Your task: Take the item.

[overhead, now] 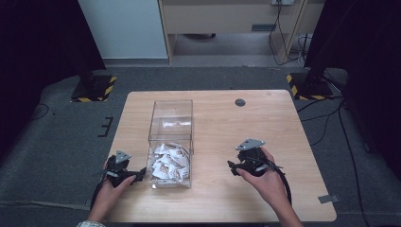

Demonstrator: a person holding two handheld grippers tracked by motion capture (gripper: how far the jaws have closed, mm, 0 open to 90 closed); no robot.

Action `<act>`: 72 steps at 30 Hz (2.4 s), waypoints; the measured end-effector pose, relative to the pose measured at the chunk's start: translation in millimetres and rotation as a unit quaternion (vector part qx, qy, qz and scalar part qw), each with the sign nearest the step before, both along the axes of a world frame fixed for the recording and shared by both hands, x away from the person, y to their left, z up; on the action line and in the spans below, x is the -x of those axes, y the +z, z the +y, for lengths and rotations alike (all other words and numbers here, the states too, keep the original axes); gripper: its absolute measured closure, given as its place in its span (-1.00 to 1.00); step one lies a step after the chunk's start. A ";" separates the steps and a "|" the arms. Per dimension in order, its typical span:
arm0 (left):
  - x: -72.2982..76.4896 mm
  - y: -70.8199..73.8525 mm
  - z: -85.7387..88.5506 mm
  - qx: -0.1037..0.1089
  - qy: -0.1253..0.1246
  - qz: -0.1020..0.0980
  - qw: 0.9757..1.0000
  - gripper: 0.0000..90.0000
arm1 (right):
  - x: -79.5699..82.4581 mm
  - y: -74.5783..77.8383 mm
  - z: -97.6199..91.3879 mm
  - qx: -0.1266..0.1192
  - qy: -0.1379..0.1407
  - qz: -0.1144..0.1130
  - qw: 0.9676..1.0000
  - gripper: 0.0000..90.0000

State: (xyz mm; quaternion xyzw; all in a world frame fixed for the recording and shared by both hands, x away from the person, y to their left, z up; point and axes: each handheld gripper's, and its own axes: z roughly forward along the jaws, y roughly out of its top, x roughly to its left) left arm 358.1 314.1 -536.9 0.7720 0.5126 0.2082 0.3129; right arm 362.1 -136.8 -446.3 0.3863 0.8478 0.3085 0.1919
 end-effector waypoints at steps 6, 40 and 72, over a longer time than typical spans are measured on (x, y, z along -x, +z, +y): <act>0.0 0.0 0.0 0.000 0.000 0.000 1.000 -1.00 | -2.9 8.4 8.4 -0.003 0.011 0.000 1.000 -0.37; 0.0 0.0 -0.1 0.000 0.000 0.000 1.000 -1.00 | -11.9 55.6 60.6 -0.017 0.064 -0.012 0.998 0.14; 0.2 0.0 -1.0 0.000 0.000 0.000 1.000 -1.00 | -9.6 61.4 110.3 -0.043 0.125 -0.010 0.991 0.45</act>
